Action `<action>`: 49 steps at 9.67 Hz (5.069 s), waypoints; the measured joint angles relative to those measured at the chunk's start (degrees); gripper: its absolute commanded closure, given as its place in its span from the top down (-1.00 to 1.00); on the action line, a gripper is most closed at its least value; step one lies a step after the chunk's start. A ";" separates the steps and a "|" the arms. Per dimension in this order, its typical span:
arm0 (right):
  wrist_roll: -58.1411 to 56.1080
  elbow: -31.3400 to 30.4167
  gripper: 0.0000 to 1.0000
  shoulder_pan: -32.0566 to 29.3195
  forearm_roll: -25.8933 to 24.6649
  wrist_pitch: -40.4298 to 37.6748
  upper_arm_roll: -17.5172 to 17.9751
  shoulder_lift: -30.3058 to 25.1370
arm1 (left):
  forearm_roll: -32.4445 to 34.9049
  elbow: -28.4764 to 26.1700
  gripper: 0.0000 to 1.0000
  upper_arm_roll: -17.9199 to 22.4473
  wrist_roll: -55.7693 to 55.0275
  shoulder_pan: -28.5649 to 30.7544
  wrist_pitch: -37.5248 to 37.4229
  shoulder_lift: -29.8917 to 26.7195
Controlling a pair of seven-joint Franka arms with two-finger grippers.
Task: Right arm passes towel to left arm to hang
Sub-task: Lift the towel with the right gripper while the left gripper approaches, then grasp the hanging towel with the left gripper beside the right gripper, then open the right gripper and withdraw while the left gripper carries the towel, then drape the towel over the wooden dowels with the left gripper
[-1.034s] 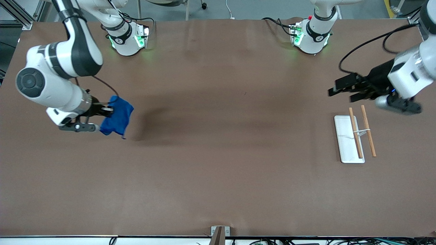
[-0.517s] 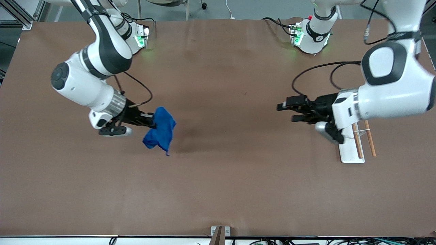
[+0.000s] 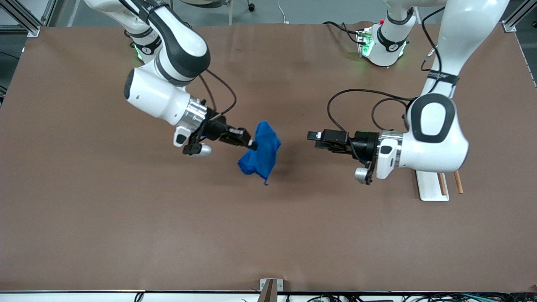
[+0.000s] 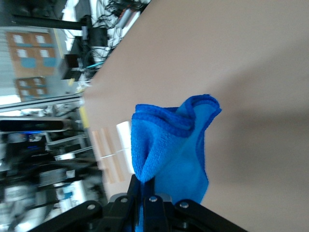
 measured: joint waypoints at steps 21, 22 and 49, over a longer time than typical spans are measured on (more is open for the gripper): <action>0.10 6.33 -1.00 0.63 15.95 5.26 6.66 0.30 | -16.22 -2.34 -0.19 -1.26 2.60 3.16 -11.88 5.83; 0.10 6.35 -1.00 0.63 15.97 5.26 6.67 0.30 | -16.22 -2.20 -0.27 -1.22 2.59 3.53 -11.88 5.83; 0.75 8.55 1.00 -10.08 -55.04 -56.12 -35.38 -20.52 | 56.41 3.87 -0.99 0.20 -60.39 23.28 -10.88 -6.76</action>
